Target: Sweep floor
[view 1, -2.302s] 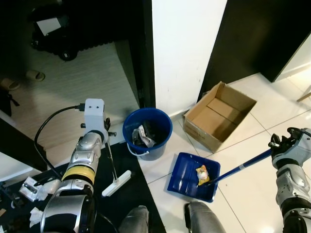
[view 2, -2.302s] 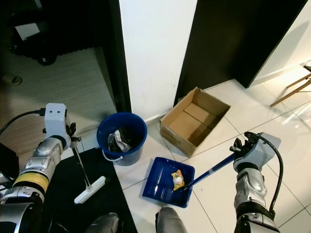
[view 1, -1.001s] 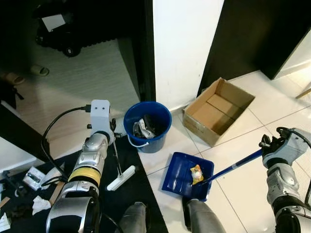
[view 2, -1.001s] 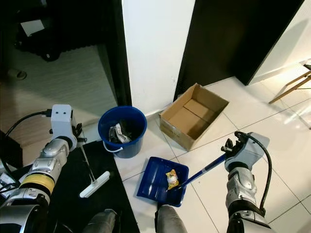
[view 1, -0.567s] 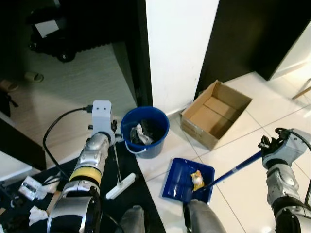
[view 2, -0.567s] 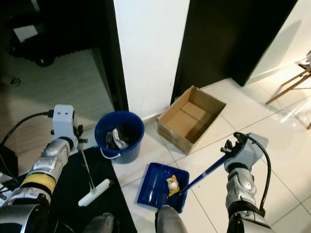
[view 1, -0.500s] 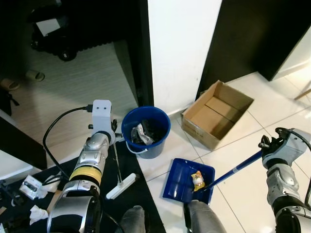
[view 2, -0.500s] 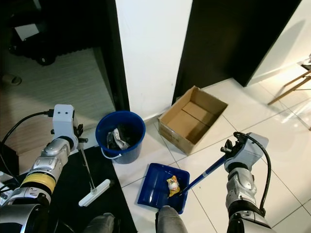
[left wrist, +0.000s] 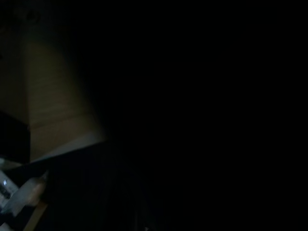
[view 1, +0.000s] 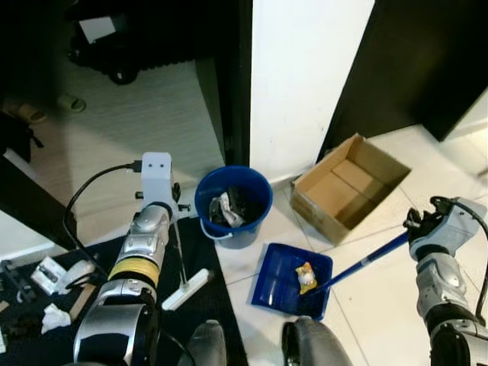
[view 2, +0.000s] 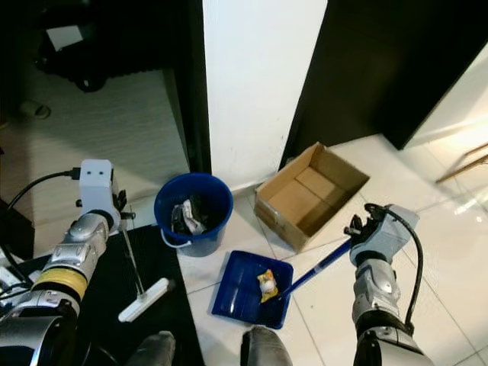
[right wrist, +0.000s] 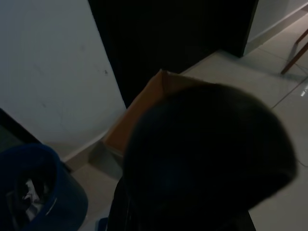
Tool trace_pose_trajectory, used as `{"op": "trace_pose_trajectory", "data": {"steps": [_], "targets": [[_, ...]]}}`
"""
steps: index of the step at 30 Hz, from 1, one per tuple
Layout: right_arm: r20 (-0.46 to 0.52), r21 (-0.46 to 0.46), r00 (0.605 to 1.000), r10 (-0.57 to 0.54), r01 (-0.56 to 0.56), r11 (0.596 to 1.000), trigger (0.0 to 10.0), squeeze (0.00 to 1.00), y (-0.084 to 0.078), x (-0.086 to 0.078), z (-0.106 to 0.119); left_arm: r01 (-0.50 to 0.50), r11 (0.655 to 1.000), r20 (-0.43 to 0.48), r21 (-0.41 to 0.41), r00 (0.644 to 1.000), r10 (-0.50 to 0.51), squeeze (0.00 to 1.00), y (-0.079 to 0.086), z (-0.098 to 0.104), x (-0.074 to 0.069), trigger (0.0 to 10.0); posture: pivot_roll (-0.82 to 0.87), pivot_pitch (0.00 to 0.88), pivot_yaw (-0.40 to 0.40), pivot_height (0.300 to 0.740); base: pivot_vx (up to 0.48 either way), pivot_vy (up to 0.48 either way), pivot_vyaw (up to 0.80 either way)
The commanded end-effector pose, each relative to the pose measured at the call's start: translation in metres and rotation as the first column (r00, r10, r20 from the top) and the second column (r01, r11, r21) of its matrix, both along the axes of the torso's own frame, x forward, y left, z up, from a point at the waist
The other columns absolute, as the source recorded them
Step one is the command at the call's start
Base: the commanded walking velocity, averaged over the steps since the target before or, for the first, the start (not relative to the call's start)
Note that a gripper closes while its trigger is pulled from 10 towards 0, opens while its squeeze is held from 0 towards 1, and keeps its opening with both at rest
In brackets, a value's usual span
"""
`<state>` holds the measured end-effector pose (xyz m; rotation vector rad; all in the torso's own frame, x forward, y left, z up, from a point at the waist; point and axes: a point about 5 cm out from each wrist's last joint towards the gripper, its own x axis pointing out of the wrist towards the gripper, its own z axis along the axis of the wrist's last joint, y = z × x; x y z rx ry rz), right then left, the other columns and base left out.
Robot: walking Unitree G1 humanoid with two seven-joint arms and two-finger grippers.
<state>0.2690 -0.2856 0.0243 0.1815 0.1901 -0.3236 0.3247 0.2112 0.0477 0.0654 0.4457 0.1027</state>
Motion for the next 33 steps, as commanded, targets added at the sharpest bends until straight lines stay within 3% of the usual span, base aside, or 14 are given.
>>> {"op": "trace_pose_trajectory", "data": {"steps": [1, 7, 15, 21, 24, 28, 33], "targets": [[0.018, 0.002, 1.0, -0.016, 0.016, 1.0, 0.0, 0.0, -0.003, 0.002, 0.003, -0.014, 1.0, 0.015, -0.021, 1.0, 0.014, 0.0, -0.002, 0.003, 0.004, 10.0, 0.0, 0.055, -0.027, 0.74, 0.0, 0.0, 0.0], [0.023, 0.001, 1.0, -0.015, 0.015, 1.0, 0.0, 0.0, -0.003, 0.002, 0.004, -0.031, 0.998, 0.082, 0.06, 0.996, 0.026, 0.0, 0.015, 0.025, 0.015, 10.0, 0.0, 0.056, -0.026, 0.74, 0.0, 0.0, 0.0], [0.024, 0.001, 1.0, -0.012, 0.012, 1.0, 0.0, 0.0, -0.002, 0.003, 0.004, -0.042, 0.996, 0.068, 0.084, 0.997, 0.037, 0.0, 0.023, 0.028, 0.016, 10.0, 0.01, 0.058, -0.025, 0.74, 0.0, 0.0, 0.0], [0.022, 0.003, 1.0, -0.011, 0.011, 1.0, 0.0, 0.0, -0.001, 0.002, 0.003, -0.023, 0.995, 0.07, 0.094, 0.997, 0.017, 0.0, 0.021, 0.028, 0.017, 10.0, 0.01, 0.059, -0.024, 0.74, 0.0, -0.48, 0.0], [0.02, 0.003, 1.0, -0.01, 0.01, 1.0, 0.0, 0.0, -0.001, 0.002, 0.003, 0.001, 0.99, 0.131, 0.144, 0.991, -0.02, 0.0, 0.023, 0.045, 0.025, 10.0, 0.0, 0.06, -0.022, 0.74, 0.0, 0.0, 0.0], [0.025, 0.004, 1.0, -0.012, 0.012, 1.0, 0.0, 0.0, -0.001, 0.002, 0.003, -0.049, 0.976, 0.203, 0.21, 0.979, 0.006, 0.0, 0.04, 0.076, 0.036, 10.0, 0.0, 0.059, -0.022, 0.74, 0.0, 0.0, 0.0], [0.092, 0.017, 0.996, -0.006, 0.004, 1.0, 0.0, 0.0, 0.001, 0.012, 0.016, -0.043, 0.967, 0.182, 0.253, 0.983, -0.004, 0.0, 0.047, 0.075, 0.035, 10.0, 0.0, 0.059, -0.019, 0.74, 0.0, 0.0, 0.0]]}}
